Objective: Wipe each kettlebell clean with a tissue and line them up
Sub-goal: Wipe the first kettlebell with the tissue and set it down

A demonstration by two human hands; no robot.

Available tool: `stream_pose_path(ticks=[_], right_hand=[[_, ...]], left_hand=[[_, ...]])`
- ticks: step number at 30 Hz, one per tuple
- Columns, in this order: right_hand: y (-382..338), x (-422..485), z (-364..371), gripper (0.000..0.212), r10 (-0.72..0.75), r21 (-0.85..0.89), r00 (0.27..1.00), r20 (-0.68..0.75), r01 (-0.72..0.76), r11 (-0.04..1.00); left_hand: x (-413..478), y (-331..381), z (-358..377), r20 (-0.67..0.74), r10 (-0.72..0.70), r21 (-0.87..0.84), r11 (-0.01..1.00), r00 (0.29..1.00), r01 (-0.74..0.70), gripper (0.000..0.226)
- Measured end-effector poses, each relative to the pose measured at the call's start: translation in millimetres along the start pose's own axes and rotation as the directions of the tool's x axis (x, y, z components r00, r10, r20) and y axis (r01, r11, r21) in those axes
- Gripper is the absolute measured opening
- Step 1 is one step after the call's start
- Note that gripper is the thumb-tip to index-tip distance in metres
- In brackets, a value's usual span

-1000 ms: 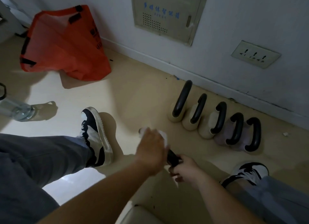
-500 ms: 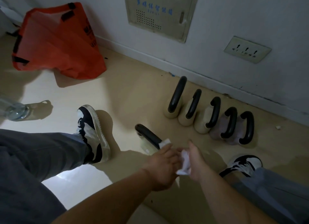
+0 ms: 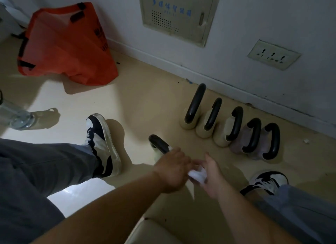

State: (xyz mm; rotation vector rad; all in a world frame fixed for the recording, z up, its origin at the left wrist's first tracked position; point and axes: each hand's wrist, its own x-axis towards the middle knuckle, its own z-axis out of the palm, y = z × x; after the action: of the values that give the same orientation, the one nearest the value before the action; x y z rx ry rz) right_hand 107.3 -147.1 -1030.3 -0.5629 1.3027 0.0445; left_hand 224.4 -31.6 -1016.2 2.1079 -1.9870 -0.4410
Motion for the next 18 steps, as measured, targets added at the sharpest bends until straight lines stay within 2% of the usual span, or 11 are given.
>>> stream_pose_path(ticks=[2,4,7,9,11,13,14,15,16,17,18], right_hand=[[4.4,0.3,-0.1,0.064,-0.051,-0.109,0.998,-0.038,0.047,0.993],[6.3,0.7,1.0,0.058,-0.076,-0.175,0.996,-0.037,0.069,0.982],[5.7,6.6,4.2,0.053,-0.083,-0.218,0.995,-0.057,0.068,0.974],[4.2,9.1,5.0,0.048,-0.106,-0.174,0.993,-0.061,0.094,0.98],[2.9,12.2,7.1,0.046,-0.125,-0.139,0.99,-0.058,0.116,0.983],[3.6,11.9,10.9,0.05,-0.095,-0.156,0.991,-0.096,0.079,0.985],[3.5,10.2,13.9,0.052,-0.103,-0.21,0.987,-0.12,0.076,0.975],[4.2,12.0,17.0,0.056,-0.134,-0.286,0.981,-0.139,0.09,0.954],[4.9,14.1,19.9,0.055,-0.172,-0.373,0.975,-0.14,0.109,0.921],[4.5,14.1,23.6,0.048,-0.217,-0.448,0.968,-0.126,0.139,0.883],[3.5,9.9,27.5,0.041,-0.262,-0.52,0.961,-0.093,0.177,0.835]], left_hand=[[4.9,-29.7,-18.4,-0.085,-0.286,-0.002,0.958,0.955,0.287,0.021],[1.8,-52.0,-23.8,-0.117,-0.414,0.047,0.906,0.903,0.421,0.032],[-7.3,-30.0,-8.7,-0.084,-0.27,0.187,0.941,0.959,0.282,0.034],[-9.3,0.2,9.3,-0.068,-0.053,0.045,0.997,0.996,0.056,0.024],[-9.8,2.9,8.3,-0.086,0.061,-0.074,0.995,0.994,-0.067,0.024],[-12.6,-23.4,4.0,-0.123,0.003,-0.058,0.998,0.992,-0.01,0.028],[-16.1,-38.8,-1.7,-0.147,-0.146,-0.093,0.987,0.978,0.133,0.03],[-19.9,-52.8,-9.3,-0.17,-0.375,-0.184,0.92,0.911,0.345,0.031],[-23.0,-66.9,-18.4,-0.162,-0.647,-0.334,0.747,0.745,0.575,0.033],[-24.0,-75.0,-28.2,-0.06,-0.85,-0.466,0.487,0.523,0.739,0.036],[-25.2,-79.7,-32.5,0.109,-0.941,-0.578,0.201,0.319,0.791,0.04]])
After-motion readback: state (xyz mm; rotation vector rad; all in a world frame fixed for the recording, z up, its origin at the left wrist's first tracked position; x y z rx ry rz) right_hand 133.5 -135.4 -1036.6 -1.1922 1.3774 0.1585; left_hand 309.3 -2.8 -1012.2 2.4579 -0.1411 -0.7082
